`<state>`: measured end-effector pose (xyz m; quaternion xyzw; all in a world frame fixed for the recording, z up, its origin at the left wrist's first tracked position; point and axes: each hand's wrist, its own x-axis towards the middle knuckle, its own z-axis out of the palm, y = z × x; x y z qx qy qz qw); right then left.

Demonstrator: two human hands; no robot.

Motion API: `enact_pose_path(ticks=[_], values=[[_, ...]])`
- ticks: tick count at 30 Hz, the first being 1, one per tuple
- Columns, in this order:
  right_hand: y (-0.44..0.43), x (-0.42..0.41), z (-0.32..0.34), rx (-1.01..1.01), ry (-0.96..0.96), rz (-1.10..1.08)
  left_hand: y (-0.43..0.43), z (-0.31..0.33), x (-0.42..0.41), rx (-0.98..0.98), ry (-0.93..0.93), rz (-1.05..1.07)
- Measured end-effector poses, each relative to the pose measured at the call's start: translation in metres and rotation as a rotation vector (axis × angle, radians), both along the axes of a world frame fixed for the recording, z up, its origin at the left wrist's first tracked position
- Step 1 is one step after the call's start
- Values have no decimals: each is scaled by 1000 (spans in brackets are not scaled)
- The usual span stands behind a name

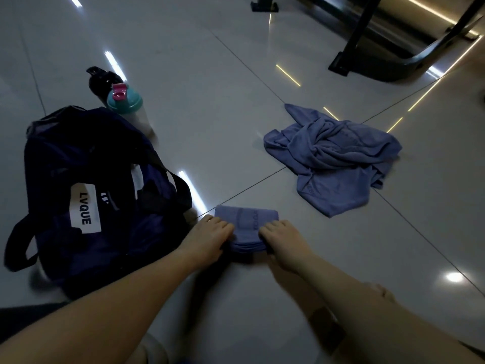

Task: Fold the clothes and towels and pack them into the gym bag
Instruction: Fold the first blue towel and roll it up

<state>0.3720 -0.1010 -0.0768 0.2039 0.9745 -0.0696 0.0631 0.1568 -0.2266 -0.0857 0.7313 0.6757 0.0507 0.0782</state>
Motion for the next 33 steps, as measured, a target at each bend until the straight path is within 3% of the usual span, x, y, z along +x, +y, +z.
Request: enact_pose_path(ticks=[11,19,25,33], values=[[2,8,4,-366,18,-288,4,2,-7,-276,-383,422],[31,-1,-3,-526,98,-546,21,-10,-11,-212,-625,760],[37,-18,-10,-524,93,-709,34,-13,-3,-200,-585,888],[48,-40,-19,-457,-65,-837,50,-16,5,-207,-473,945]])
